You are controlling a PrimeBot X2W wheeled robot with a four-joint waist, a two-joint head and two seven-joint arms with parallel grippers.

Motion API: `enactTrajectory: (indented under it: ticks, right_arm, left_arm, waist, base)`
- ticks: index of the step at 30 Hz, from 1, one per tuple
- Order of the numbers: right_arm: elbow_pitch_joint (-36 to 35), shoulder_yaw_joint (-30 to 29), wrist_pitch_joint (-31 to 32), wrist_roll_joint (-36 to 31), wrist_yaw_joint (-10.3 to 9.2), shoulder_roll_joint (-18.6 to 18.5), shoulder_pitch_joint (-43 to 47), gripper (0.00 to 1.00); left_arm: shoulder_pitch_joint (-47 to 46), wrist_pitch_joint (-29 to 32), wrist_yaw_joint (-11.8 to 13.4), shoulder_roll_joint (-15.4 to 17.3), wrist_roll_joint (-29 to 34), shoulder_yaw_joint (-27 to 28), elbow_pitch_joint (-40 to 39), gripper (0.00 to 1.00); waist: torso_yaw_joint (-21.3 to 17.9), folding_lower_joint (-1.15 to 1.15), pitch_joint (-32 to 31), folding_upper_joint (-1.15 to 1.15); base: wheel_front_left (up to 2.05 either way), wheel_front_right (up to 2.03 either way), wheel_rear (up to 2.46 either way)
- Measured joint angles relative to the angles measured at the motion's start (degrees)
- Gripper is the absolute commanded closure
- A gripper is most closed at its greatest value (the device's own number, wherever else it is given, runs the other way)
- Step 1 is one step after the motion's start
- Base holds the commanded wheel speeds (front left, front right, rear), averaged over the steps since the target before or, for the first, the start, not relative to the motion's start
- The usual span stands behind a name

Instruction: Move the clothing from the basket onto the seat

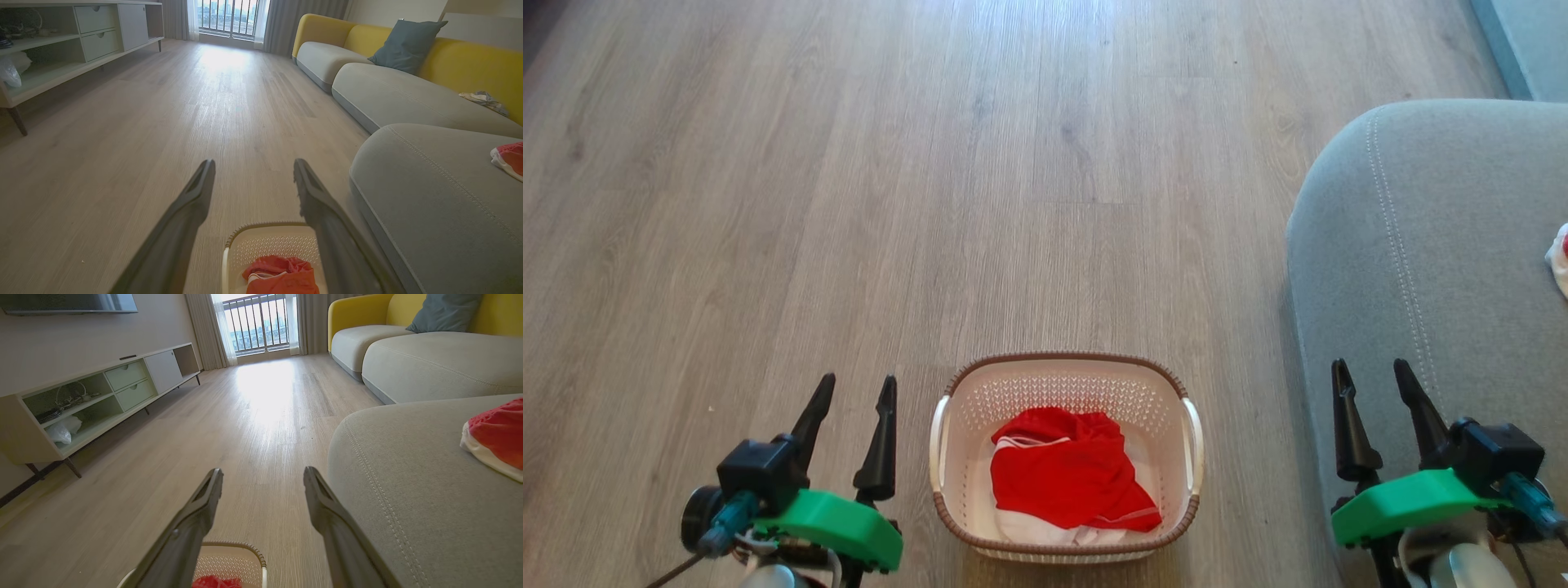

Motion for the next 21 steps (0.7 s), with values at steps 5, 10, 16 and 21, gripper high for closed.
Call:
enactTrajectory:
  ticks: [5,10,16,21]
  right_arm:
    - [0.03,-0.51,0.00,-0.33,0.00,0.21,-0.07,0.00]
    - [0.03,-0.62,0.00,-0.34,0.00,0.29,-0.09,0.00]
    - [-0.02,-0.76,0.00,-0.76,0.00,0.52,-0.11,0.00]
    - [-0.11,-0.80,0.01,-1.14,0.00,0.52,-0.40,0.00]
  left_arm:
    - [-0.01,0.00,0.00,0.00,0.01,-0.21,0.04,0.00]
    - [-0.02,0.00,0.00,0.00,0.02,-0.82,0.40,0.00]
    - [-0.02,0.00,0.00,0.00,0.02,-0.88,0.68,0.00]
    - [-0.03,0.00,-0.01,0.00,0.00,-0.86,0.67,0.00]
  waist:
    - [-0.29,0.00,0.17,0.00]
    - [-0.44,0.00,0.16,0.00]
    - [-0.50,0.00,0.14,0.00]
    - [-0.76,0.00,0.91,0.00]
  base:
    - [0.00,0.00,0.00]
    - [0.00,0.00,0.00]
    - [0.00,0.00,0.00]
    - [0.00,0.00,0.00]
